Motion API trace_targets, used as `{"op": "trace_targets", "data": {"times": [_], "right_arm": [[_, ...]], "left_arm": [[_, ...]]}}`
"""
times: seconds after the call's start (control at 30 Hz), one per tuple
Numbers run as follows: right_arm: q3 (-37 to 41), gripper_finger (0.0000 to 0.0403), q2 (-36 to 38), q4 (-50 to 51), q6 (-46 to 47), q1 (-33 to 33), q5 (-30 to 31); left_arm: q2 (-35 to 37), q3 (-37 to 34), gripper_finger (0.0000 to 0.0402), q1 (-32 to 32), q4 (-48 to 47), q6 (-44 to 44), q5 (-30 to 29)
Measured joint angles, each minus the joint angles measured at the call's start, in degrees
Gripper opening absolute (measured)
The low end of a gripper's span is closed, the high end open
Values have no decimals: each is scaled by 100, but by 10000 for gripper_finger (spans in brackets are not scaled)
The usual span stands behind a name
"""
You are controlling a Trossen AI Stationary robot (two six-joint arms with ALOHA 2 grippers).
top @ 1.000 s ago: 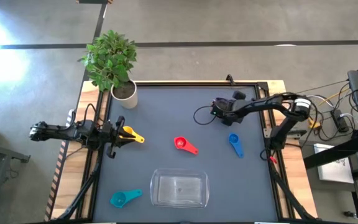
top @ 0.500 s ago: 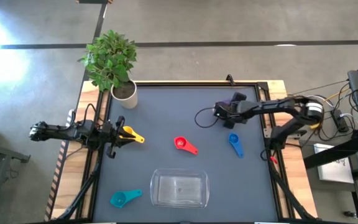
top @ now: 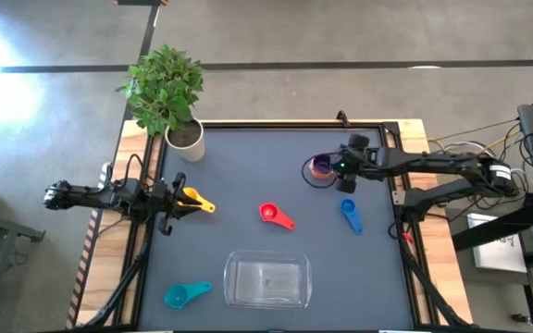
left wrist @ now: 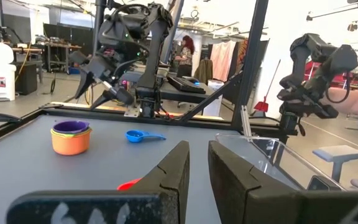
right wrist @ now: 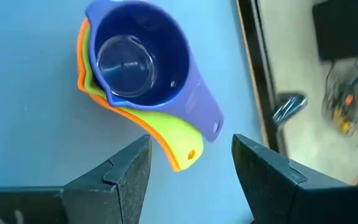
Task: Nest measuring cups in basket
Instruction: Stack the violet measuring cup on top of the green measuring cup
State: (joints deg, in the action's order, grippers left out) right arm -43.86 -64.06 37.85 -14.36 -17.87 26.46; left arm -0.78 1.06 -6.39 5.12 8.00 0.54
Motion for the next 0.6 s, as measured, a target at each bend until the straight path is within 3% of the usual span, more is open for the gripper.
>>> {"op": "trace_targets", "data": {"times": [0.1, 0.17, 0.4, 0.6], "right_arm": [[0, 212, 56, -203, -265, -49, -80], [0, 212, 40, -332, -415, -236, -488], [-8, 212, -313, -703, -671, -1588, -2183], [-412, 207, -587, -1087, -821, -2399, -2813]], "left_arm": [[0, 0, 41, 0, 1, 1, 0], [0, 0, 41, 0, 0, 0, 0], [0, 0, 41, 0, 1, -1, 0], [0, 0, 41, 0, 1, -1, 0]]}}
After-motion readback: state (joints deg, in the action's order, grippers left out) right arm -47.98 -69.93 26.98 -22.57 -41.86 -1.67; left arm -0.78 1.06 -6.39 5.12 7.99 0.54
